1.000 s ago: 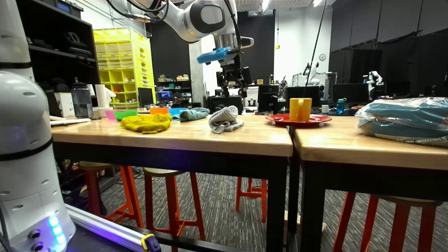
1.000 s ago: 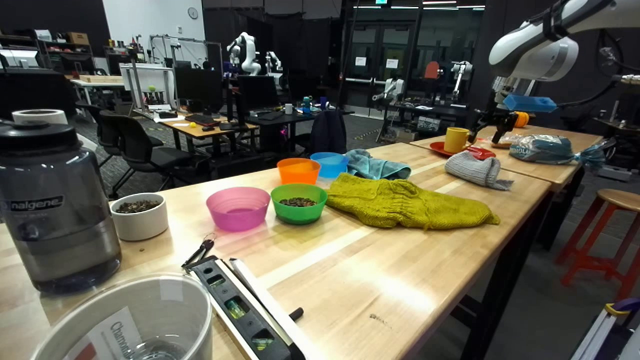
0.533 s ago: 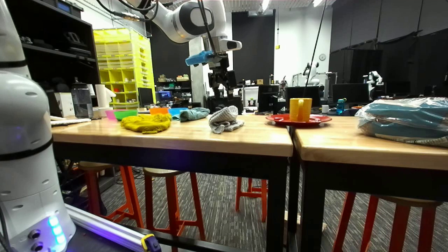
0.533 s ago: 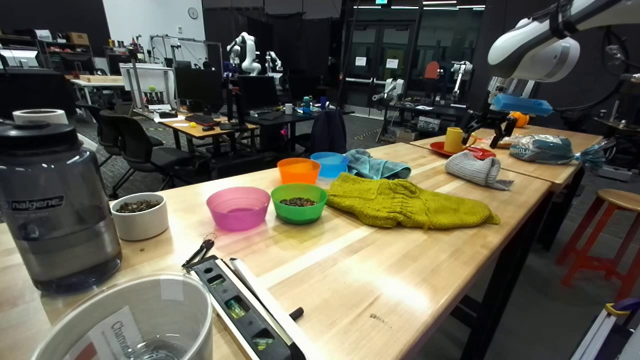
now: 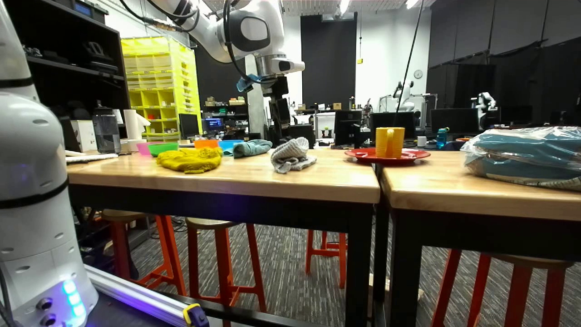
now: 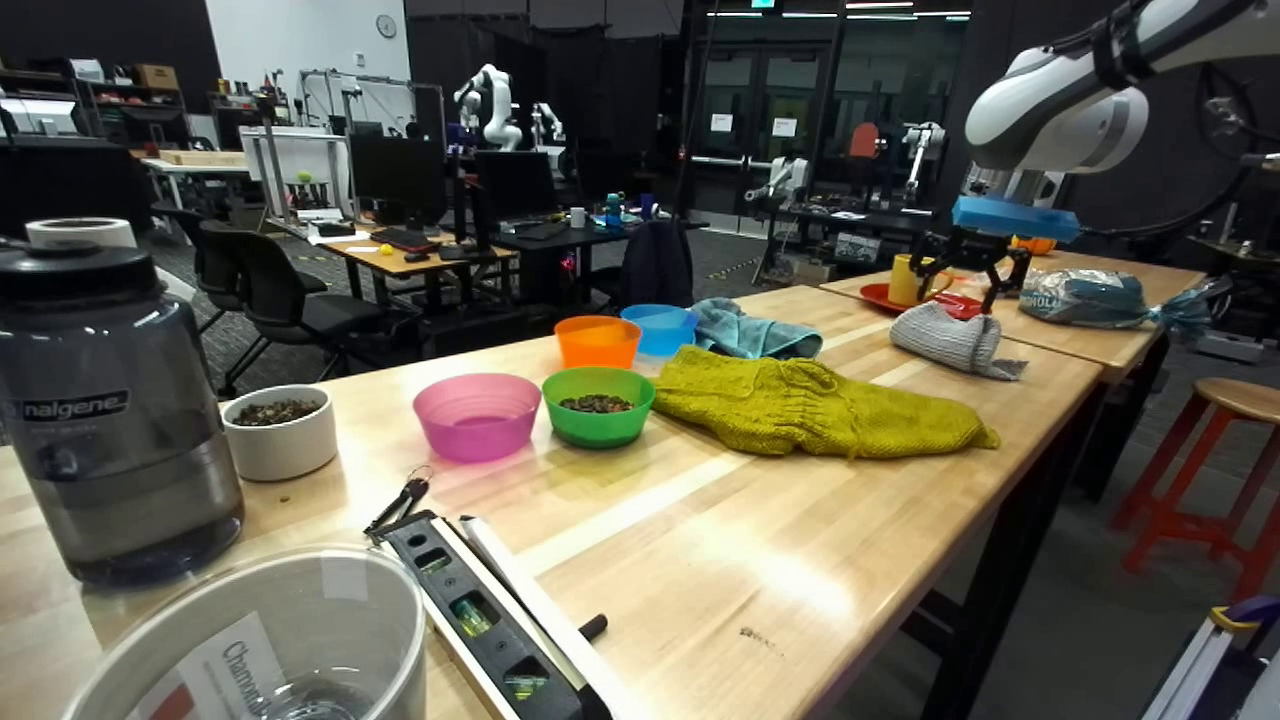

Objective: Fold the grey cloth twice.

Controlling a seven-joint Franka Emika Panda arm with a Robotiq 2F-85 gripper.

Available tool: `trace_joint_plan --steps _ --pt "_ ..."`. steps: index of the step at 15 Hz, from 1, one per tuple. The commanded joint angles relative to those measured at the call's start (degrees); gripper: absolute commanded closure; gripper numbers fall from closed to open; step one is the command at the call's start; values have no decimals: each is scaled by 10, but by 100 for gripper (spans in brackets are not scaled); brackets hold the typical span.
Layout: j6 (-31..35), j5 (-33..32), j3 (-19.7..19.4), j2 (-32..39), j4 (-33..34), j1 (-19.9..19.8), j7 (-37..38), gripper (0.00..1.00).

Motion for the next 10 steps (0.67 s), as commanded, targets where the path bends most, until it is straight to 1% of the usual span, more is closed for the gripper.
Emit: trace_joint_plan --steps 1,5,10 --pt "-8 -18 13 3 3 -4 78 0" --pt "-11 -23 9 23 11 -4 119 0" --pt "-11 -17 2 48 18 -1 137 0"
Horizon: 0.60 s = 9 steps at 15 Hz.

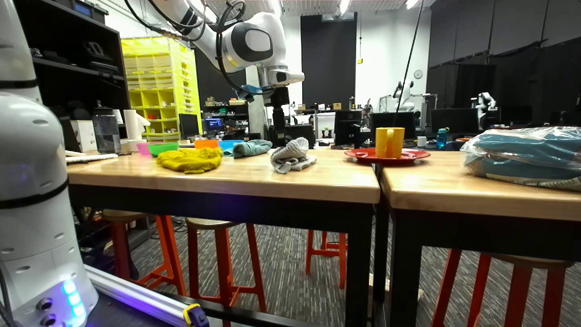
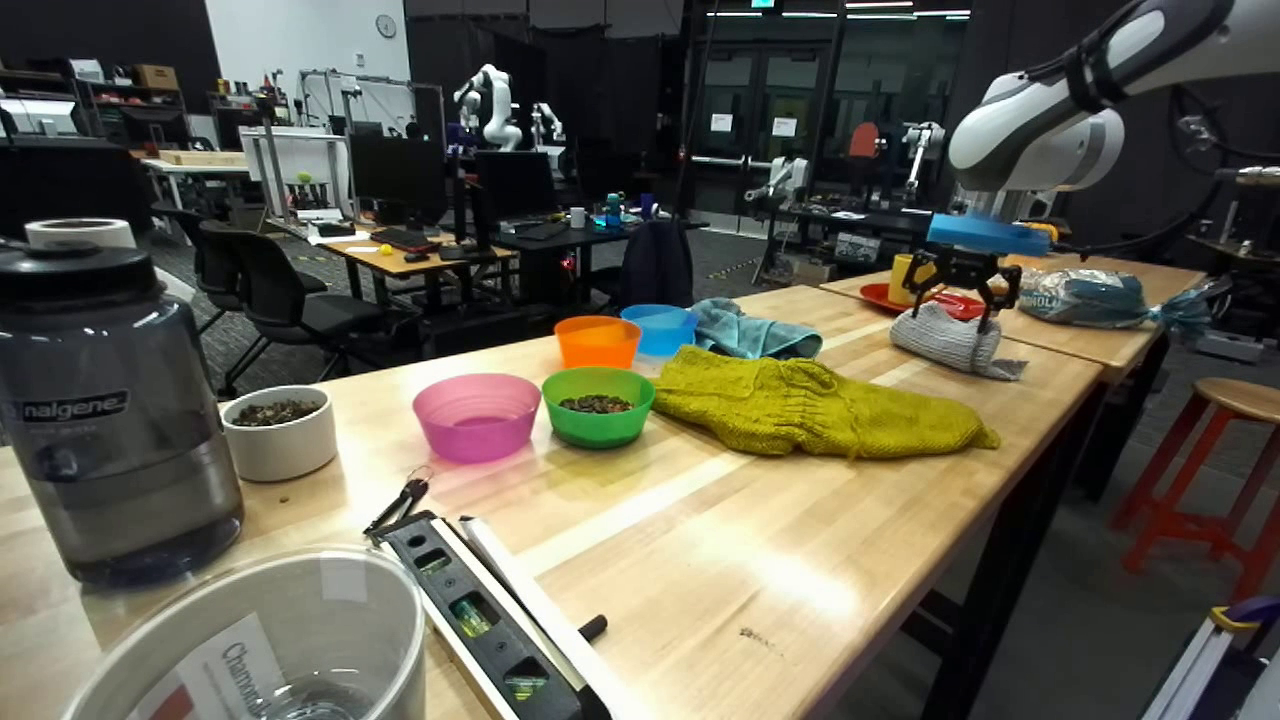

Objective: Fold the grey cloth twice.

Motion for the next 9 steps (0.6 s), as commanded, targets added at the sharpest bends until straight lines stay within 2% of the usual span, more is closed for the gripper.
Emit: trace_joint_plan --steps 1,9 --pt "-13 -1 -4 20 19 0 19 0" --pt "-19 19 -29 77 51 -3 17 0"
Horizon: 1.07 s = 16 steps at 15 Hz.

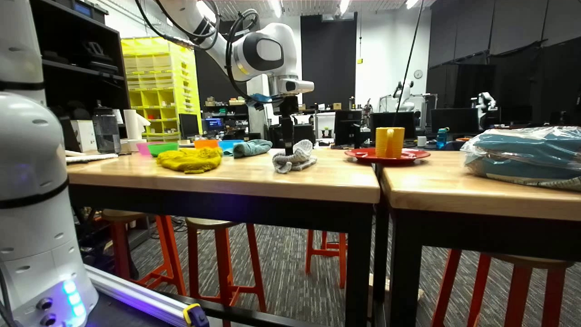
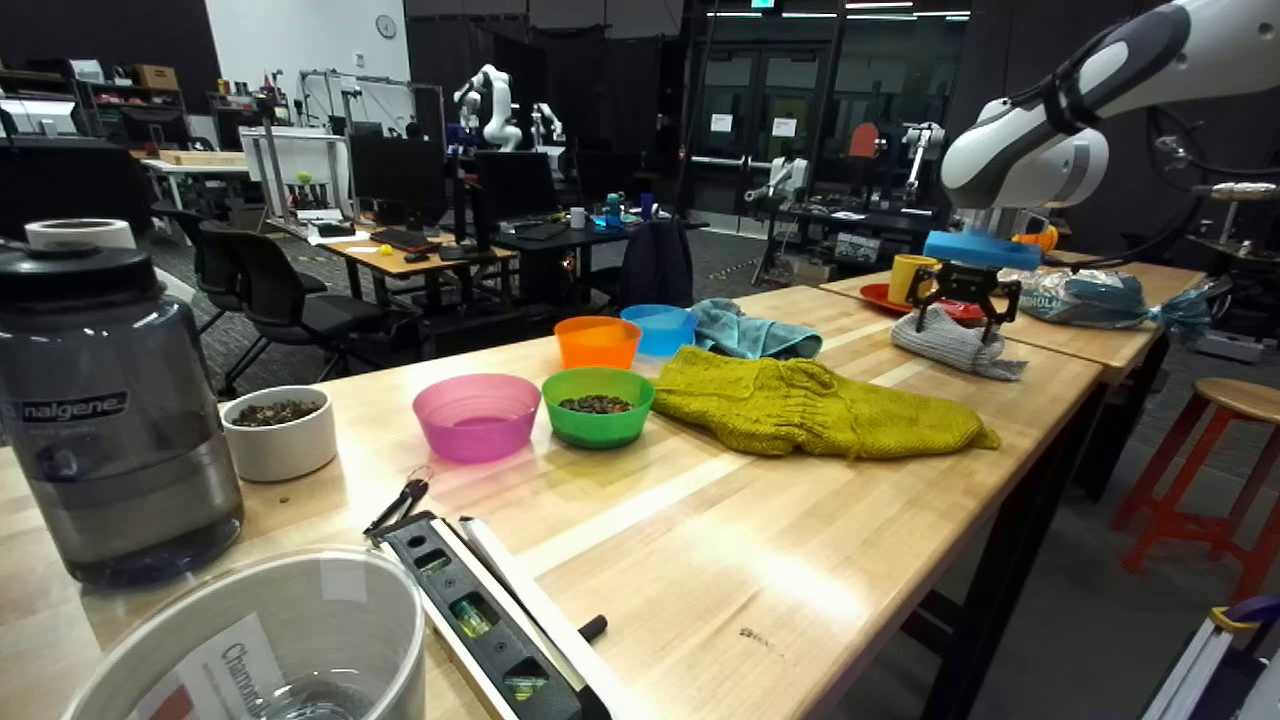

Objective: Fold the grey cloth twice.

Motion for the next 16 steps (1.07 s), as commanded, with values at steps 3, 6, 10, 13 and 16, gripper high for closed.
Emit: trace_joint_plan --steps 3,6,10,13,16 --pt "-24 31 -13 49 36 2 -3 0" --pt "-39 40 -13 64 50 4 -5 0" --pt "-52 49 -15 52 59 4 -15 0" --pt "-53 46 -18 25 51 2 -27 0" --pt "-50 40 -21 -3 39 1 -44 0"
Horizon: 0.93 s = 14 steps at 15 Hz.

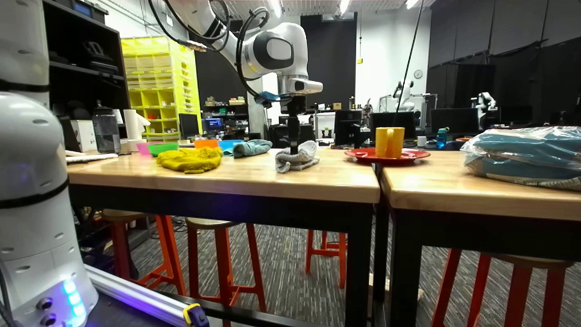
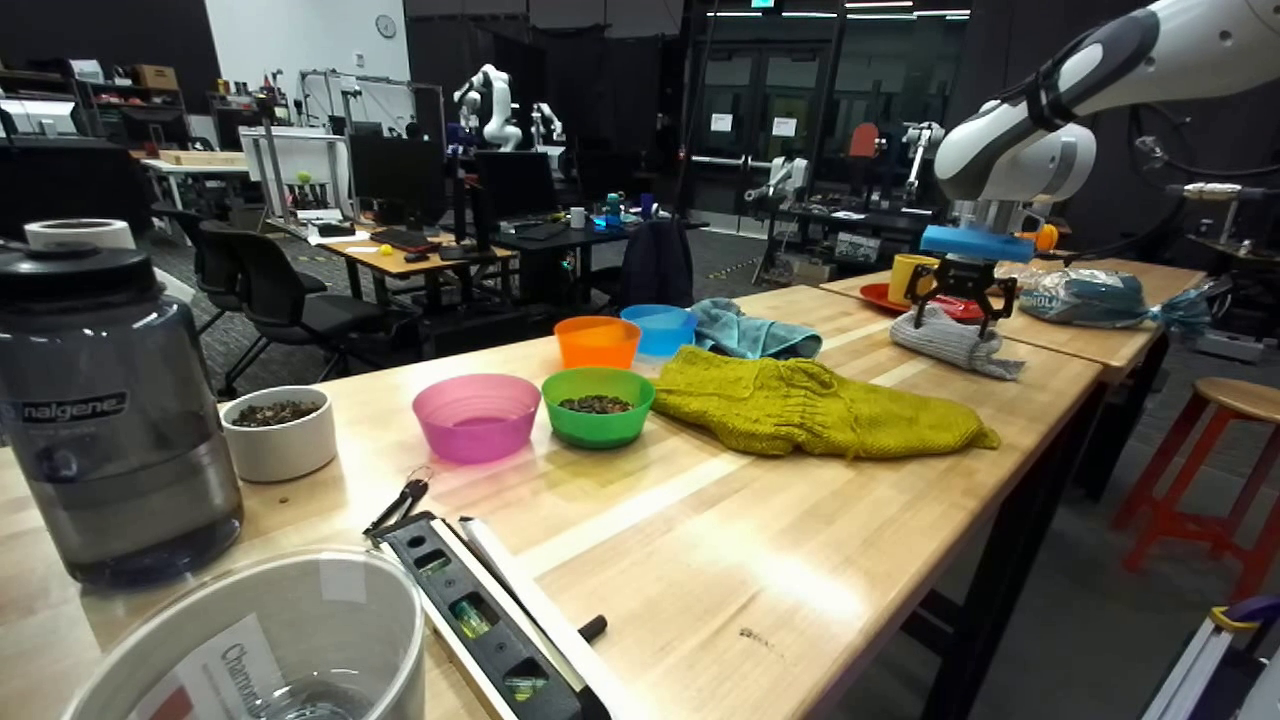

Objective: Fold the grey cloth twice.

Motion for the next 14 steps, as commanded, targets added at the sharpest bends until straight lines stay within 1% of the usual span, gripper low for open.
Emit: trace_joint_plan --steps 1,4,6,10,14 --pt "-9 4 -6 -50 -21 0 -33 0" --pt "-10 4 -5 -73 -26 1 -60 0" --pt "-5 10 -2 -90 -34 2 -99 0" --pt "-4 33 5 -130 -55 11 -222 0" --pt "-11 46 11 -164 -67 22 -308 0"
